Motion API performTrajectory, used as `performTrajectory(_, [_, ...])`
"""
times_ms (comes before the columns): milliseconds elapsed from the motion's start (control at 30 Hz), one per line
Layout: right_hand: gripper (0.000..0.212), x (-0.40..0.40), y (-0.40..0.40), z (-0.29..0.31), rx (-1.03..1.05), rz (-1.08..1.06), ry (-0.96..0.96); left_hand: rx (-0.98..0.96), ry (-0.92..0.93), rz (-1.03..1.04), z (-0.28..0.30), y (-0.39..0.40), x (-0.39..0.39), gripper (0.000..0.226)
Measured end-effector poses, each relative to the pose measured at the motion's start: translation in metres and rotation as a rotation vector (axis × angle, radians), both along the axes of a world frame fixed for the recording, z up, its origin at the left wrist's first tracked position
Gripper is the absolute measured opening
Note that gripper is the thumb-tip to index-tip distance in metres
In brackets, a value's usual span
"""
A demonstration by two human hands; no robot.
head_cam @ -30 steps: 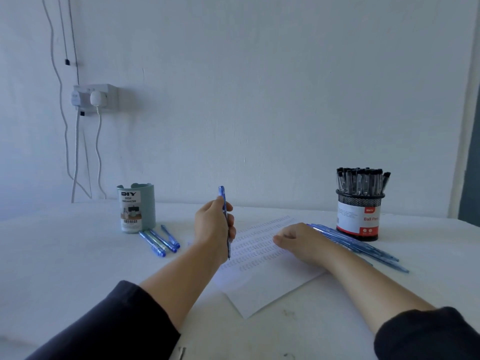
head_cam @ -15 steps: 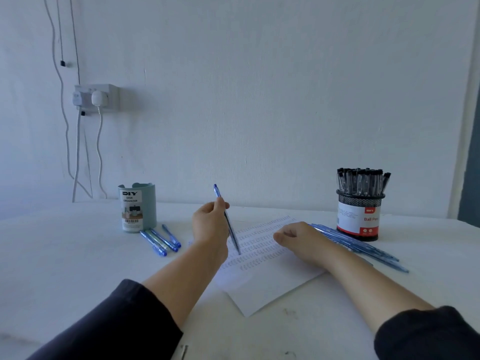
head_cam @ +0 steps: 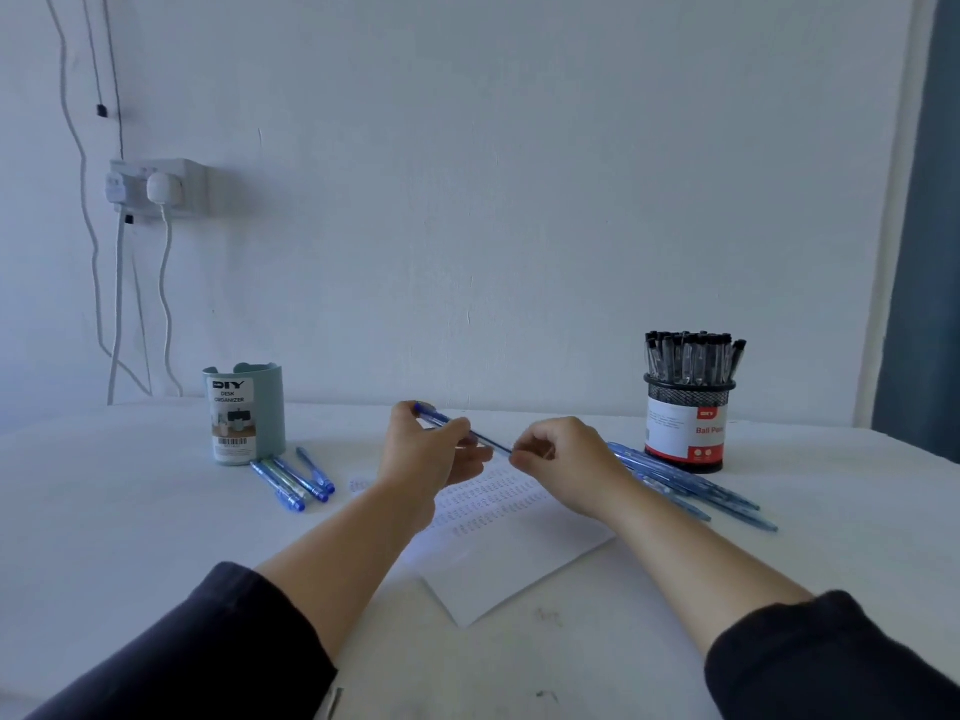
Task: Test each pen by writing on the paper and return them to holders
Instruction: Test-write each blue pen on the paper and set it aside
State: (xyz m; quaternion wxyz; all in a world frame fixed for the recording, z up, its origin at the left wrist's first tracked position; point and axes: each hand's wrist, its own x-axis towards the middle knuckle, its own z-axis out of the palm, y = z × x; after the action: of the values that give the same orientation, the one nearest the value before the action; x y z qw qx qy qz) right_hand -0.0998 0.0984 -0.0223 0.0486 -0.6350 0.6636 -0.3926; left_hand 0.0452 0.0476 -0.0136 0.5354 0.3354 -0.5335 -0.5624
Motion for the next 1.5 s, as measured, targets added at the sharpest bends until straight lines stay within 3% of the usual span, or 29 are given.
performTrajectory(67, [0.008, -0.005, 0.002, 0.001, -0.013, -0.098, 0.008, -0.005, -0.048, -0.011, -0.001, -0.002, 0.002, 0.027])
performTrajectory(200, [0.018, -0.027, 0.006, 0.004, 0.033, -0.569, 0.177, -0.052, -0.177, 0.069, -0.003, -0.012, 0.007, 0.030])
performTrajectory(300, [0.023, -0.043, 0.015, 0.003, 0.136, -0.841, 0.190, -0.068, -0.251, 0.127, -0.005, -0.019, 0.010, 0.028])
performTrajectory(500, [0.023, -0.050, 0.023, 0.002, 0.285, -0.971, 0.150, -0.064, -0.301, 0.137, -0.007, -0.024, 0.011, 0.024])
performTrajectory(833, [0.030, -0.033, 0.020, 0.004, 0.321, -0.852, 0.351, -0.090, -0.335, 0.173, -0.008, -0.030, 0.011, 0.013])
performTrajectory(1033, [0.043, -0.003, 0.005, 0.003, 0.224, -0.363, 0.431, -0.210, -0.417, 0.310, -0.001, -0.046, 0.022, 0.013])
performTrajectory(1233, [0.051, 0.023, -0.006, -0.007, 0.344, -0.035, 0.435, -0.363, -0.667, 0.623, 0.013, -0.065, 0.065, 0.031])
performTrajectory(1367, [0.048, 0.019, -0.007, -0.011, 0.391, -0.031, 0.430, -0.140, -0.910, 0.796, 0.011, -0.085, 0.103, 0.026])
performTrajectory(1500, [0.041, 0.014, -0.010, -0.013, 0.369, -0.040, 0.417, 0.035, -1.140, 0.668, 0.000, -0.094, 0.115, 0.040])
